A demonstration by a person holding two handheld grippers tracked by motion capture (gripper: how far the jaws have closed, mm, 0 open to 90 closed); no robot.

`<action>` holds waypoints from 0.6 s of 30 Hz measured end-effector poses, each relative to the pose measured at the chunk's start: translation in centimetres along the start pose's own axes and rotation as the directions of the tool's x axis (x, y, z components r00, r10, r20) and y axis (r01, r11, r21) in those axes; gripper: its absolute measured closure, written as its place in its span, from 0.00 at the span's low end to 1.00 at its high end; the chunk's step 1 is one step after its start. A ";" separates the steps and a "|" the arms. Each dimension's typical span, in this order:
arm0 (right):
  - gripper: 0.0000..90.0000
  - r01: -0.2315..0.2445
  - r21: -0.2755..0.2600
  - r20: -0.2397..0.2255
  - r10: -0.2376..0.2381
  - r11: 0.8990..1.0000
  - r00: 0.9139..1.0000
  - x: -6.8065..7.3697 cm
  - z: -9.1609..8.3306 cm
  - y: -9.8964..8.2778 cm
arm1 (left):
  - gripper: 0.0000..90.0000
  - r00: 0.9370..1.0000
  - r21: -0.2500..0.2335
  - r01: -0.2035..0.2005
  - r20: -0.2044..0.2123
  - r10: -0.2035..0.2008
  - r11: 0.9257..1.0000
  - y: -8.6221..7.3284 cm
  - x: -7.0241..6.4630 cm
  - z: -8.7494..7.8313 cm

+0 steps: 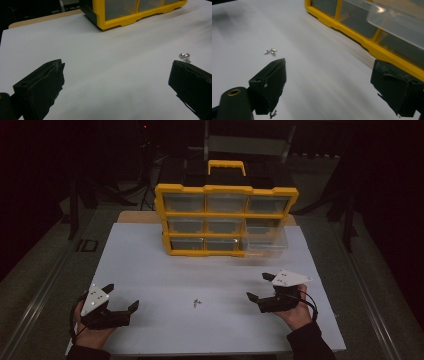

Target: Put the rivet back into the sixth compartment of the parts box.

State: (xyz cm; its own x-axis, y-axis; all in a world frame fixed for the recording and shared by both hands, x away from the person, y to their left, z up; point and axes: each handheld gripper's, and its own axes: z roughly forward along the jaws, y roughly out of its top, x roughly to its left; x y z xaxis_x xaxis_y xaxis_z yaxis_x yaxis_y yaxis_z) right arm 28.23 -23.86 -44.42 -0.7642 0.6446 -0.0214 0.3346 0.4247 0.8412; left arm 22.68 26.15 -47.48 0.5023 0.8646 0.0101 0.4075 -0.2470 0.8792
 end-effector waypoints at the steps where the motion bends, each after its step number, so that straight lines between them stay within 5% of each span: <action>1: 0.14 0.003 0.000 -0.007 -0.003 1.000 1.000 0.2 0.2 0.3 | 0.01 1.000 0.001 0.000 0.000 0.000 1.000 0.0 0.0 0.0; 18: 0.15 0.071 -0.007 -0.082 -0.071 0.997 0.994 2.1 3.1 5.2 | 0.01 1.000 -0.001 0.011 -0.016 -0.011 1.000 -0.1 0.4 -0.1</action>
State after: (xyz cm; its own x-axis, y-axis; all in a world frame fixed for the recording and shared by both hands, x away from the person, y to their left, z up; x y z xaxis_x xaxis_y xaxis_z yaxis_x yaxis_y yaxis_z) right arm 30.07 -18.31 -41.82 -0.8288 0.5583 -0.0371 0.2756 0.4649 0.8414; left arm 22.75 26.52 -47.54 0.4850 0.8745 0.0080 0.4126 -0.2368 0.8796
